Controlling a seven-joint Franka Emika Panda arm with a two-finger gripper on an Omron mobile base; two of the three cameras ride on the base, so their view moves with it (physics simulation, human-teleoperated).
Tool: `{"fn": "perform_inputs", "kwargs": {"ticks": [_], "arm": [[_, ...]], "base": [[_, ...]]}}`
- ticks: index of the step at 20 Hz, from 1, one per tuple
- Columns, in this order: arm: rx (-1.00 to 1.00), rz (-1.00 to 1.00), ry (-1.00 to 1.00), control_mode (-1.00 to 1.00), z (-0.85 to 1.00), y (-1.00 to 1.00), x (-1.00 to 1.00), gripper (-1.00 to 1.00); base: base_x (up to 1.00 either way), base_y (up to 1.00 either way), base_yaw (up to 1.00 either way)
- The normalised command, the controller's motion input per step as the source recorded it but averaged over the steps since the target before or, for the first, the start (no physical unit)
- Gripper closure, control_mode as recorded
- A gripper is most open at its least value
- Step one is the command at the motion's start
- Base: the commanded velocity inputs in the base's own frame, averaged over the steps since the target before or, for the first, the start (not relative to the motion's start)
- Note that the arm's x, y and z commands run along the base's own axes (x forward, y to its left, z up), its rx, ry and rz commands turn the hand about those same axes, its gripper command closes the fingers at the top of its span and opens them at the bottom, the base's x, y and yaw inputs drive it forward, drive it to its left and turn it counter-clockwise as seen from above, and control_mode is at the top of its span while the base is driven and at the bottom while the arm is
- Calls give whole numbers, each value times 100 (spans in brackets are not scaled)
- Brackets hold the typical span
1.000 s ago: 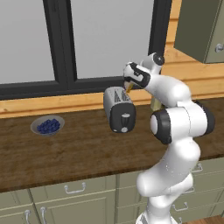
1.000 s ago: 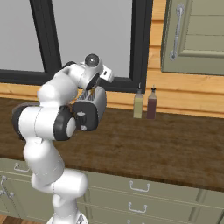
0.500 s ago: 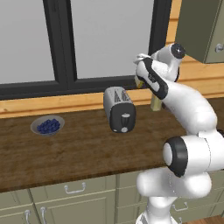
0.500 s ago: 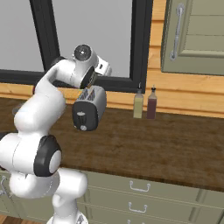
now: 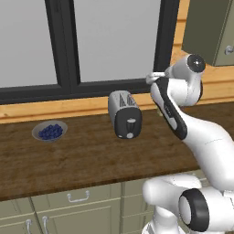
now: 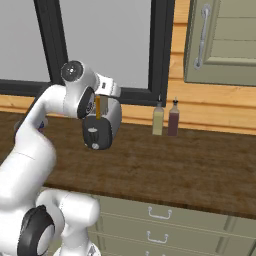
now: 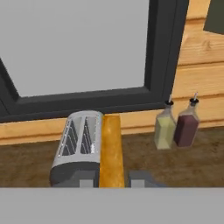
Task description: Start the toaster. Once the lever pops up, take the bread to the plate on the dining counter.
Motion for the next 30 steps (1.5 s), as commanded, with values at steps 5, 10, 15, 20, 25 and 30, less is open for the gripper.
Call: {"fn": "perform_inputs", "kwargs": {"ticks": [5,10,15,20,25,30], "arm": [[-13,1,0,-100,-47,12,-83,100],[-10,0,0,-100,-25,17,-37,100],[-2,0,0,100,-2,3,-23,100],[0,0,0,100,0,0,0,100],[0,0,0,100,0,0,0,100],[0,0,0,100,0,0,0,100]], "base": [[0,0,0],[0,0,0],[-22,0,-1],[-68,-9,-26],[-56,-28,-58],[-31,-27,-71]]}}
